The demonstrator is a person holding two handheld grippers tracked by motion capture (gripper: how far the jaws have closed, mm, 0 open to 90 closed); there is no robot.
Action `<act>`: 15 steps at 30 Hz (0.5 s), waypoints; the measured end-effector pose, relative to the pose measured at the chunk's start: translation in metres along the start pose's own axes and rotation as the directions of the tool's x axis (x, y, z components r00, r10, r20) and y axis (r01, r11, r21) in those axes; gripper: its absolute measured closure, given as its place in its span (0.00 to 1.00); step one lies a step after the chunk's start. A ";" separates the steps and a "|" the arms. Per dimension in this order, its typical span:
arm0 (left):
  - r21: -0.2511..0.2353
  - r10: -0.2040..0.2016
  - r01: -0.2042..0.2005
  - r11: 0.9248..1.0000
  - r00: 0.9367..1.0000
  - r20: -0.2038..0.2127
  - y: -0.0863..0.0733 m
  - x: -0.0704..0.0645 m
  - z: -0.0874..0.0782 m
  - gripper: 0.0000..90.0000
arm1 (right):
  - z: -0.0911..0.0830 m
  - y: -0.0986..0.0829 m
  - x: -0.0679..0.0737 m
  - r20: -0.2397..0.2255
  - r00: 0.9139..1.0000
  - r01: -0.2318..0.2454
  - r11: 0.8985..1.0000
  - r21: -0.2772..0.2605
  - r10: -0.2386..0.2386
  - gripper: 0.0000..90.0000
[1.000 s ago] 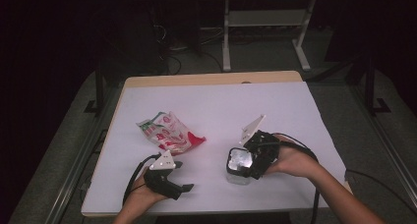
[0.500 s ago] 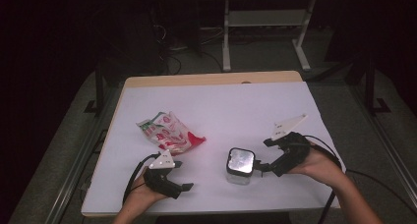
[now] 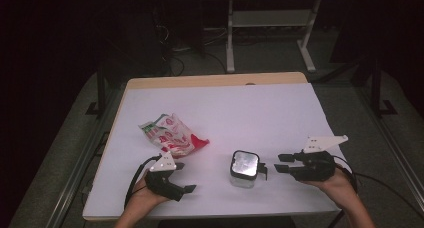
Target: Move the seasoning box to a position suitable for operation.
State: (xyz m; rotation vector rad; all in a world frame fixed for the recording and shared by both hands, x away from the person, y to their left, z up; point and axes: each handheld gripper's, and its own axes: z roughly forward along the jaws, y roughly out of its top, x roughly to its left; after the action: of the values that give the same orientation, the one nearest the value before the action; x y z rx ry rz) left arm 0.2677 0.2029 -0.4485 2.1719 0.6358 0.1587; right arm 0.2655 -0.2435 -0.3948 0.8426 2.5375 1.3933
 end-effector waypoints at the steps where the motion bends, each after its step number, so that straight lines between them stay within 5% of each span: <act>1: -0.003 -0.004 0.004 1.000 1.000 -0.002 0.000 0.000 0.000 0.14 | -0.001 -0.003 0.001 0.004 1.000 0.000 1.000 0.002 0.000 0.81; 6: -0.001 -0.003 0.003 1.000 1.000 -0.009 -0.001 0.000 -0.001 0.14 | -0.001 -0.012 0.006 -0.005 1.000 0.016 1.000 0.000 -0.016 0.99; 15: -0.004 0.004 -0.004 1.000 1.000 -0.008 0.000 -0.003 0.000 0.14 | 0.010 -0.019 0.018 -0.096 0.994 0.047 0.998 0.030 -0.044 1.00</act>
State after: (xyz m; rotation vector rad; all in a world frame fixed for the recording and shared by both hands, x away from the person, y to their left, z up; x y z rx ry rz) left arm 0.2654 0.2017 -0.4478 2.1696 0.6350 0.1710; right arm 0.2459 -0.2347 -0.4131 0.7352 2.6388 1.4155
